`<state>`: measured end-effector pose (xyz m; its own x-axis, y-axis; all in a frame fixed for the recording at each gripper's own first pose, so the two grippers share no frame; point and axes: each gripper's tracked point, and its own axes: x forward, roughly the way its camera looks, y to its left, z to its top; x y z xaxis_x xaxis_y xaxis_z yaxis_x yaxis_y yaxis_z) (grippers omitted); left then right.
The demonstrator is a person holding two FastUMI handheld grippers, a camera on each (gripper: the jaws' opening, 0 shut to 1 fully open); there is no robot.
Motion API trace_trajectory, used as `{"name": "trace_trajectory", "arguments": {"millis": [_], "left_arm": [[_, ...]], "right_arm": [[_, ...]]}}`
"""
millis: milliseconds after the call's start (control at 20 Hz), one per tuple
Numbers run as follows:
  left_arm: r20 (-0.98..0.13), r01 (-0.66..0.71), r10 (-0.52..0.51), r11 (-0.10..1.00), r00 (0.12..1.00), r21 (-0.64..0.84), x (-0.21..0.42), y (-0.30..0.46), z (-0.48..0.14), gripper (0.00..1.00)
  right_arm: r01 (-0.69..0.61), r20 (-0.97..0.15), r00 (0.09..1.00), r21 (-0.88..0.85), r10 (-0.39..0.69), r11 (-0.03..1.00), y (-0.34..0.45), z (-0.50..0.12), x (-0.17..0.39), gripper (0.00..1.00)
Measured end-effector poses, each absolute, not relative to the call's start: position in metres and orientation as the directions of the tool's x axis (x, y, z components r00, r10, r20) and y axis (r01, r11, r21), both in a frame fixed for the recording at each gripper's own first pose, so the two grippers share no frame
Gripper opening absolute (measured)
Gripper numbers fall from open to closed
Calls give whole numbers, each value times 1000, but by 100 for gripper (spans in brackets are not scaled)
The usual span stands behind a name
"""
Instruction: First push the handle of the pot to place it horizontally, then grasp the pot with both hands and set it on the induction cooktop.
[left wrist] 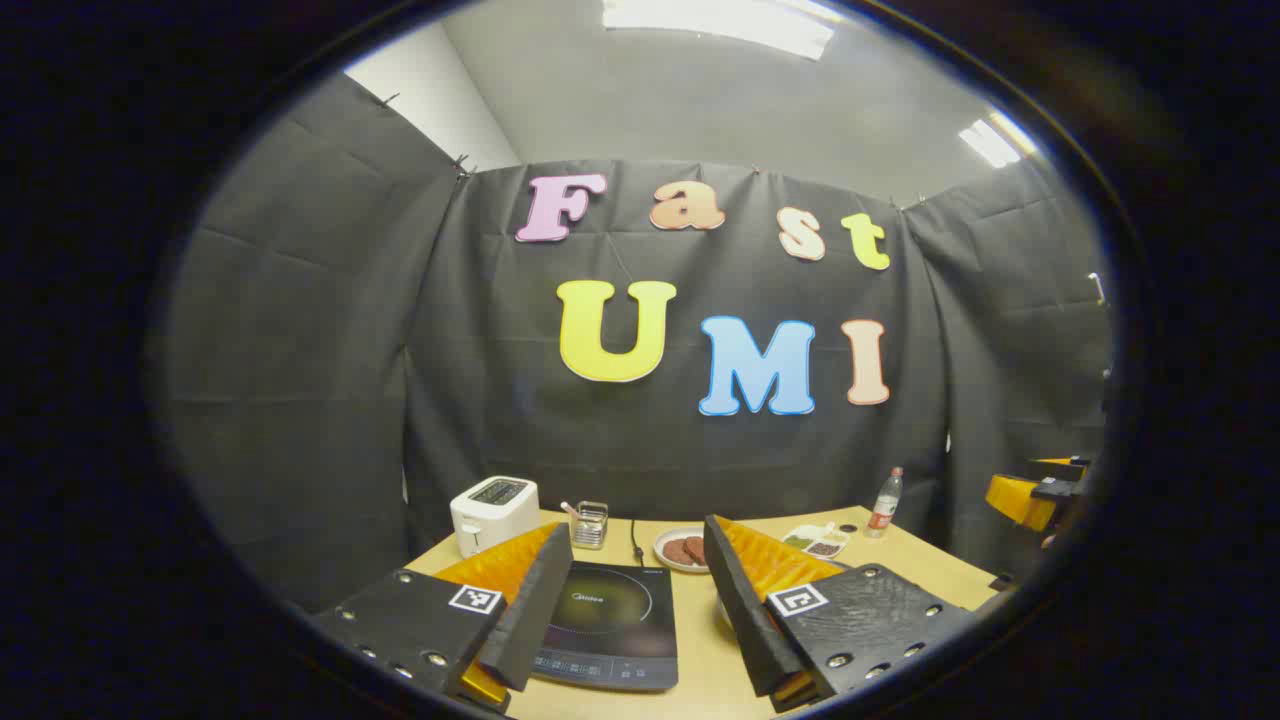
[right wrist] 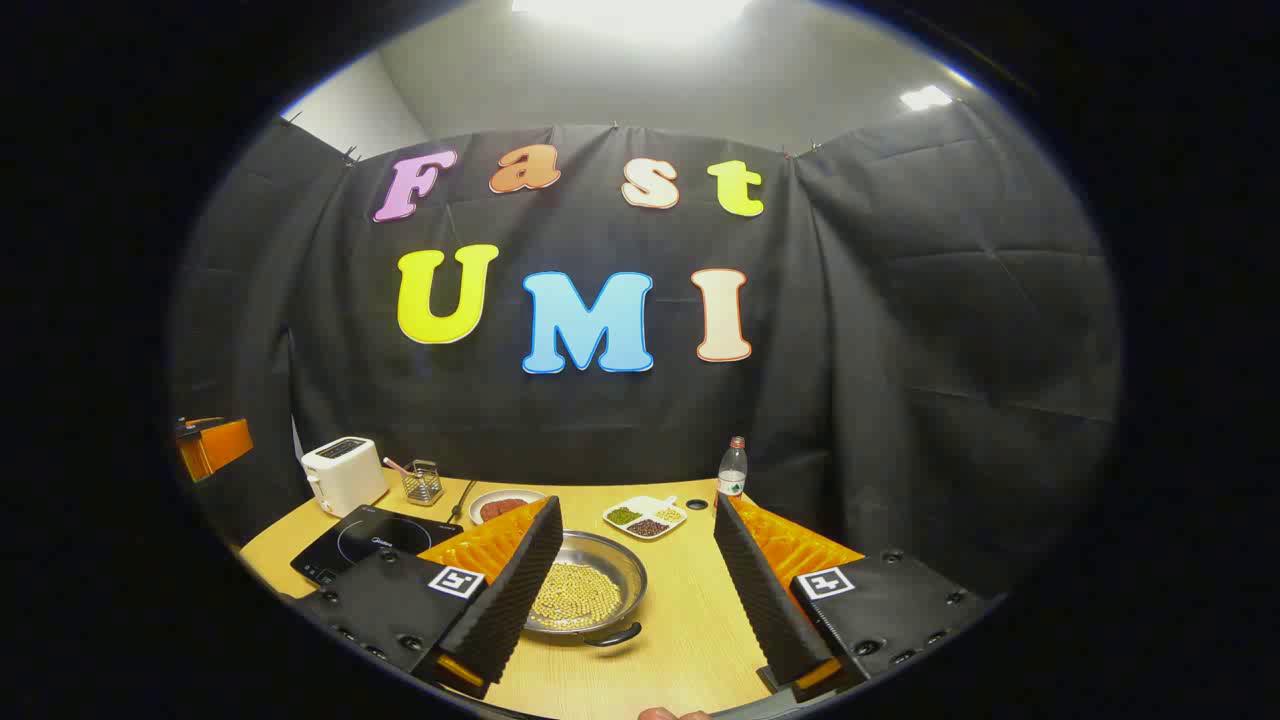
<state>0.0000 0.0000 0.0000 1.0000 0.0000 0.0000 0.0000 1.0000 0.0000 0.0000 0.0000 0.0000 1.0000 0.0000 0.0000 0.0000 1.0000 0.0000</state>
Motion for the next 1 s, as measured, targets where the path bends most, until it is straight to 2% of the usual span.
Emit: {"name": "trace_trajectory", "arguments": {"millis": [50,100,150,250,400,700,750,900,1000], "left_arm": [[-4,0,0,1000,1000,-5,0,-1,-1,78],[-7,-1,1,1000,1000,-8,0,0,-2,81],[-9,-2,2,1000,1000,-8,-1,1,-4,78],[-20,-1,1,1000,1000,-6,0,1,-6,81],[-26,3,-3,1000,1000,-10,-2,2,-8,78],[-25,4,-4,1000,1000,1,-2,6,-8,81],[-26,1,-1,1000,1000,1,-3,6,-9,78],[-33,-7,7,1000,999,1,-3,10,-10,78],[-35,-15,15,1000,999,4,-3,16,-14,81]], "right_arm": [[-3,-1,1000,-4,3,1000,0,0,0,97],[-6,-4,1000,-7,6,1000,1,-1,-2,97],[-9,-6,1000,-7,9,1000,2,-1,-3,98],[-12,-10,1000,0,12,1000,3,-1,-4,97],[-14,-13,1000,-1,14,1000,5,-2,-6,97],[-31,-16,999,0,31,1000,13,-3,-8,97],[-37,-18,999,-1,37,999,15,-3,-8,97],[-71,-39,997,-2,71,997,25,-6,-4,97],[-97,-63,993,-6,97,995,33,-10,2,97]]}}
